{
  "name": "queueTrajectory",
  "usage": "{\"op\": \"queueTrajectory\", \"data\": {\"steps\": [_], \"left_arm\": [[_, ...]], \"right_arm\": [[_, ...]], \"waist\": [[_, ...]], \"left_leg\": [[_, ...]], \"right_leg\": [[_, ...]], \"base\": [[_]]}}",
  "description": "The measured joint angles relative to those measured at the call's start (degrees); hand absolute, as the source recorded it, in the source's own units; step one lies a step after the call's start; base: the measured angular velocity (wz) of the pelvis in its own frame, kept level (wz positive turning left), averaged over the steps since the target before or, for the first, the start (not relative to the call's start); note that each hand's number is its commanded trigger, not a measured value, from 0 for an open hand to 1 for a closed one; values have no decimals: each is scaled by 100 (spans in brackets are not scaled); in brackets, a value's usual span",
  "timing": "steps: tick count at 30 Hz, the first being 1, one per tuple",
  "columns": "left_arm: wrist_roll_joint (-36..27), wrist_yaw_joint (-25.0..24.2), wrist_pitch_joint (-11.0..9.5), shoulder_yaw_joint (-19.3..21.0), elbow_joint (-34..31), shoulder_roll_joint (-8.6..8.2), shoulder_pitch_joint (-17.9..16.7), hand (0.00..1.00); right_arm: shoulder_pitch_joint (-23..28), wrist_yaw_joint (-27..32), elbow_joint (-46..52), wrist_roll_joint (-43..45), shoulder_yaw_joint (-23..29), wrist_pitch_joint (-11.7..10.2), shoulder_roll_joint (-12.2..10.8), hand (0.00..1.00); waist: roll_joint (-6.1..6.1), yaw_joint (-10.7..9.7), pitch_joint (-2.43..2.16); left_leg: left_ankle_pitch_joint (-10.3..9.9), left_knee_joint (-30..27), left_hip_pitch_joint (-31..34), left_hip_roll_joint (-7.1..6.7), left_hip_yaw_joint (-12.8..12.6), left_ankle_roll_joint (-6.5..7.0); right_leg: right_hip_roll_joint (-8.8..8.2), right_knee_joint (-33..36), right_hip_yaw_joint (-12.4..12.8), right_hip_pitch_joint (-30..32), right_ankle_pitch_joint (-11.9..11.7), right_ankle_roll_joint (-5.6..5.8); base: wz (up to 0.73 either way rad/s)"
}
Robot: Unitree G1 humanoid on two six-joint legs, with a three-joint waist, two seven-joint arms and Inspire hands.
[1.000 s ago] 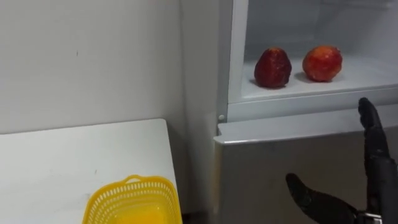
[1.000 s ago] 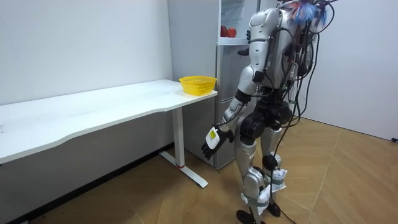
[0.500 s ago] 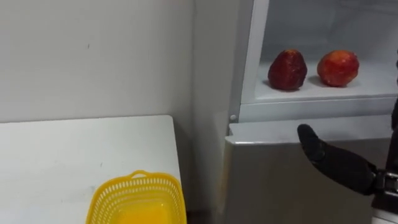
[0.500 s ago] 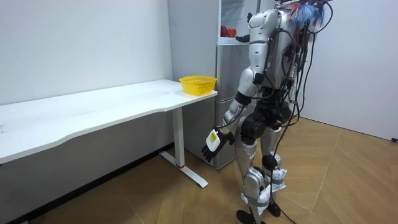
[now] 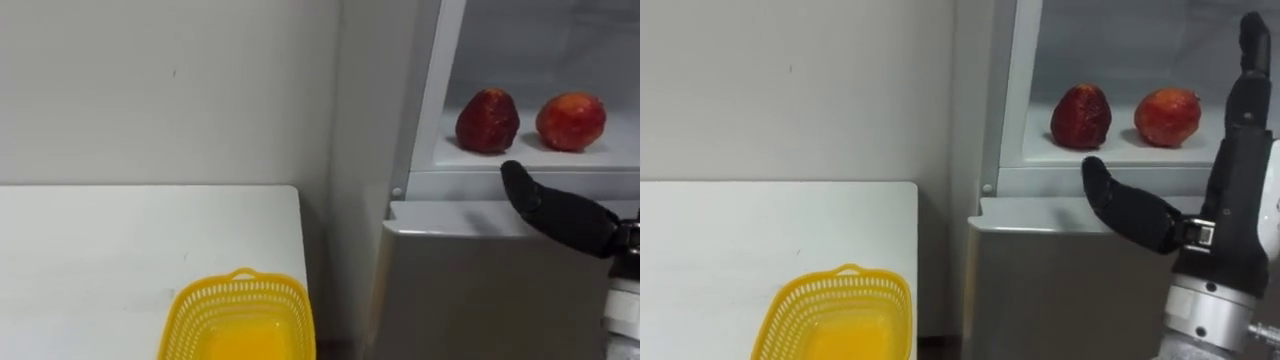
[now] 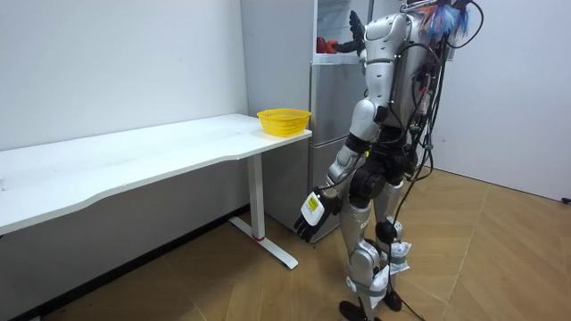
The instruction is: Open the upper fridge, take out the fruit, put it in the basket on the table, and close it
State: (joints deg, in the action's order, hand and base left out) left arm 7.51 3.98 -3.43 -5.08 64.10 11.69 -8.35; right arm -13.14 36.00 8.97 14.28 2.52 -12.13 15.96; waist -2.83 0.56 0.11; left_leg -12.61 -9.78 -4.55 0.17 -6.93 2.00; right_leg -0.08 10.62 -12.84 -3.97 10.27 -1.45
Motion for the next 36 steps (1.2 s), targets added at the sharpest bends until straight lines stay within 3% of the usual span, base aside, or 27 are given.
{"op": "queueTrajectory", "data": {"steps": [12,21,28,36], "left_arm": [[753,-246,148,72,-267,37,-1,0],[1068,-412,340,206,-221,38,-10,0],[1118,-444,405,223,-220,74,-26,0],[1698,-467,520,216,-232,67,-98,0]], "right_arm": [[-634,-155,-374,-576,125,151,60,0],[-959,-345,-908,-821,121,227,384,0],[-1123,-467,-1142,-821,114,289,464,0],[-1453,-995,-1762,-1280,97,364,647,0]], "waist": [[-8,68,3],[-94,172,27],[-180,285,-22],[-150,303,0]], "left_leg": [[13,-88,38,-15,90,4],[14,-103,67,-28,120,9],[17,-173,91,-38,166,13],[17,-174,104,-42,221,13]], "right_leg": [[-65,0,-139,-30,0,0],[-83,-14,-157,-72,6,-3],[-73,-84,-158,-82,-10,-28],[-78,-77,-176,-76,-12,-26]], "base": [[4],[2],[3],[3]]}}
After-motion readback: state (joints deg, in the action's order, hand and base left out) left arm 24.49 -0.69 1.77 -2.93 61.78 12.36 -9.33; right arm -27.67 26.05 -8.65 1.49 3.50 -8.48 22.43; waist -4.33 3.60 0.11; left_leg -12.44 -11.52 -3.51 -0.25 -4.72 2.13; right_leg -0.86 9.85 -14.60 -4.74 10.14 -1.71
